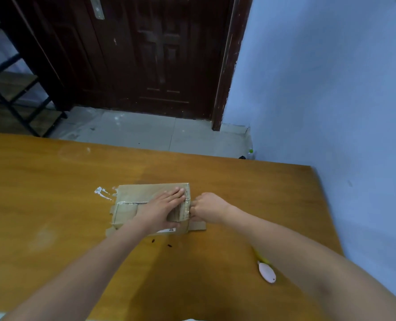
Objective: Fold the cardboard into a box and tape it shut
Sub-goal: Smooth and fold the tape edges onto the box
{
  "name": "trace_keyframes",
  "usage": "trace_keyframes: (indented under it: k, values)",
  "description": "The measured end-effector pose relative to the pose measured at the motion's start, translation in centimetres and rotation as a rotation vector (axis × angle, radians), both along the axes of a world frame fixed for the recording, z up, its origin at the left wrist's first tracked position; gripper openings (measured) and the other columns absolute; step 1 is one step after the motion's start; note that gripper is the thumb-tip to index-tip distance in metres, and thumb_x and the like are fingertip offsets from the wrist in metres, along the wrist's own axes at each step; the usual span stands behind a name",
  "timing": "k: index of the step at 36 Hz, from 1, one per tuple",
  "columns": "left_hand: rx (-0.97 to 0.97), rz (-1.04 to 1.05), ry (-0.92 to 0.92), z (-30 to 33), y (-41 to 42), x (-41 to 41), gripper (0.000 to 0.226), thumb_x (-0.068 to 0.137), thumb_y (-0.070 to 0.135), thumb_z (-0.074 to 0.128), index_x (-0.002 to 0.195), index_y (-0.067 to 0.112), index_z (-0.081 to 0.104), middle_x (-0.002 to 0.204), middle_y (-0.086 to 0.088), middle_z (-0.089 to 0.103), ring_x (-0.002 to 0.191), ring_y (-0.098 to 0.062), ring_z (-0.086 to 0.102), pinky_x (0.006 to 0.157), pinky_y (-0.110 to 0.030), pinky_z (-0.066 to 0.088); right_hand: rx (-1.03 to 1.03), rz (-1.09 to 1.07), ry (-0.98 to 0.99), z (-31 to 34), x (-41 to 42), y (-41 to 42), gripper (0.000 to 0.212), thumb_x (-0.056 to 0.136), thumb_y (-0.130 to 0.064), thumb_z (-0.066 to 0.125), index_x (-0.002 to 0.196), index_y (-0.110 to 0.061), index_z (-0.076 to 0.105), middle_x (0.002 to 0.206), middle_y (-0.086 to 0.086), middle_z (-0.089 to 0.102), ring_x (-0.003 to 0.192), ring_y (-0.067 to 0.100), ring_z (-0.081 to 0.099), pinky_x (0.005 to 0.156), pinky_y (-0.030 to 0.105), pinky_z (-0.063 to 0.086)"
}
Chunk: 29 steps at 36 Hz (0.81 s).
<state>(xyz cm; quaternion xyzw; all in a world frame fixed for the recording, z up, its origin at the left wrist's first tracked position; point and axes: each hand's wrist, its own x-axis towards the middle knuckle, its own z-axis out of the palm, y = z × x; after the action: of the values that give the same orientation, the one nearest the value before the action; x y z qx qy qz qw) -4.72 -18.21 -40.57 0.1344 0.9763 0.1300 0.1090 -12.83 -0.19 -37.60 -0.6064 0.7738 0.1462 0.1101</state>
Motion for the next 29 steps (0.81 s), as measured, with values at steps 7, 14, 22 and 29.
trace_keyframes:
  k: [7,14,22,29]
  values:
    - [-0.004,0.033,-0.029,0.2,0.3,0.1,0.089,0.083,0.048,0.063,0.15,0.019,0.013,0.157,0.004,-0.003,0.145,-0.009,-0.006,0.115,-0.023,-0.005,-0.018,0.023,0.238,0.8,-0.6,-0.4,0.057,0.082,-0.066,0.05,0.103,-0.016,0.067,0.104,0.001,0.069,0.096,0.021,0.063,0.09,0.034,0.041]
    - [0.007,0.071,-0.025,0.0,0.5,0.2,0.091,0.081,0.048,0.066,0.15,0.019,0.014,0.158,0.002,0.005,0.145,-0.01,-0.002,0.115,-0.024,-0.005,-0.248,0.033,0.302,0.1,-0.8,0.2,0.087,0.057,-0.078,0.061,0.121,-0.02,0.061,0.115,-0.006,0.064,0.105,0.013,0.061,0.095,0.034,0.047]
    - [0.007,0.105,-0.016,0.0,0.9,0.4,0.091,0.079,0.045,0.069,0.149,0.017,0.02,0.158,-0.001,0.008,0.146,-0.013,-0.001,0.118,-0.032,0.002,-0.083,-0.067,0.132,-0.6,-2.5,-1.8,0.12,0.07,-0.066,0.061,0.15,-0.005,-0.004,0.159,0.015,0.002,0.147,0.03,0.006,0.118,0.048,0.001]
    - [-0.011,0.137,-0.041,0.0,1.4,0.8,0.087,0.085,0.041,0.063,0.151,0.018,0.011,0.158,0.003,-0.001,0.145,-0.01,-0.005,0.117,-0.029,-0.003,0.002,-0.164,-0.053,-1.6,-3.5,-2.5,0.122,0.07,-0.063,0.065,0.15,-0.005,-0.008,0.16,0.012,0.002,0.145,0.027,0.02,0.12,0.04,0.017]
